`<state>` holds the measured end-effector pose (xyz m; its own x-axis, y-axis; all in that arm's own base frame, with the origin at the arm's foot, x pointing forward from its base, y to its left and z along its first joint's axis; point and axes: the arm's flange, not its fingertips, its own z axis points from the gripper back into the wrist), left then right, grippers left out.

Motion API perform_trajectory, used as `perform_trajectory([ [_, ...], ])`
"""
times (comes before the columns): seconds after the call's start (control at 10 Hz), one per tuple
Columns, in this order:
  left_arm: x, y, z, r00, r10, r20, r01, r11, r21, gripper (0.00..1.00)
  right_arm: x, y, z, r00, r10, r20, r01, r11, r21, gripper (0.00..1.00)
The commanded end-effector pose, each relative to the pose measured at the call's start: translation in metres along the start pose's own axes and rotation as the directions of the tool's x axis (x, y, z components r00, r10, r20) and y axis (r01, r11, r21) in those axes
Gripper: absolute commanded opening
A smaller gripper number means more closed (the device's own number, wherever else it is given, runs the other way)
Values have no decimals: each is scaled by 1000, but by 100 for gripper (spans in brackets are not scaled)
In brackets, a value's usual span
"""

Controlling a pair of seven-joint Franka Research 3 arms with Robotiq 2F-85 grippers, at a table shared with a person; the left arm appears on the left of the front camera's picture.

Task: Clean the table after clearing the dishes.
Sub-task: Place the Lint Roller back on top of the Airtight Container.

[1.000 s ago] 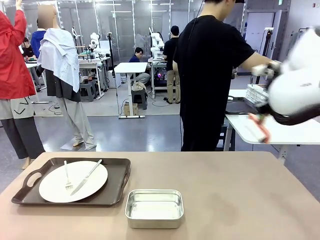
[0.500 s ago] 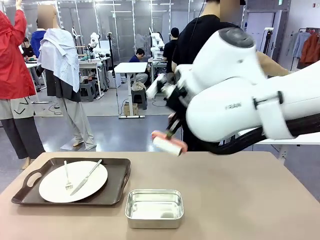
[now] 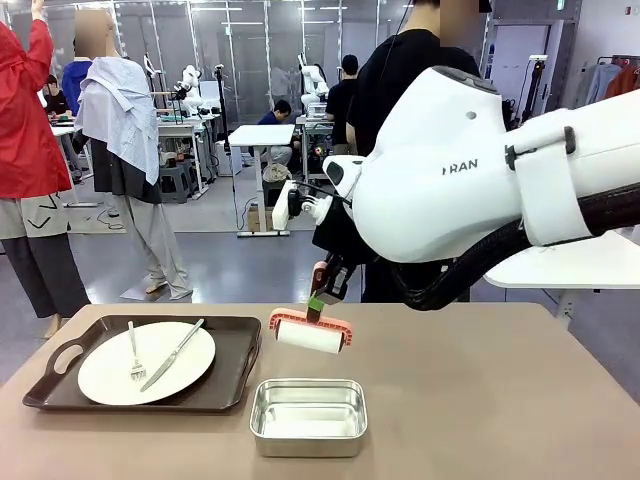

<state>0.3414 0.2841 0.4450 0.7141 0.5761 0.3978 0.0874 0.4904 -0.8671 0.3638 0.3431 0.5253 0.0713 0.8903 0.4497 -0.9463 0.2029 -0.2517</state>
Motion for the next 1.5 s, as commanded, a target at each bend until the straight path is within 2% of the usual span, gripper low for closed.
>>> perform_trajectory([
  [0.0,0,0,2,1000,-2,4,2,1000,-10,100,6,2,-12,1000,-6,2,6,999,-41,22],
  [0.3,0,0,2,1000,-2,4,2,1000,-10,100,1,0,-7,1000,4,1,-4,1000,-9,22],
  [0.4,0,0,2,1000,-2,4,2,1000,-10,100,7,6,-19,996,87,-31,-82,989,124,22],
  [0.5,0,0,2,1000,-2,4,2,1000,-10,100,8,9,-30,995,101,-16,-96,976,196,22],
  [0.7,0,0,2,1000,-2,4,2,1000,-10,100,8,10,-43,997,72,-25,-64,967,245,22],
  [0.9,0,0,2,1000,-2,4,2,1000,-10,100,13,8,-68,994,71,-88,-42,955,294,22],
  [1.4,0,0,2,1000,-2,4,2,1000,-10,100,4,-17,-116,988,42,-146,14,931,364,22],
])
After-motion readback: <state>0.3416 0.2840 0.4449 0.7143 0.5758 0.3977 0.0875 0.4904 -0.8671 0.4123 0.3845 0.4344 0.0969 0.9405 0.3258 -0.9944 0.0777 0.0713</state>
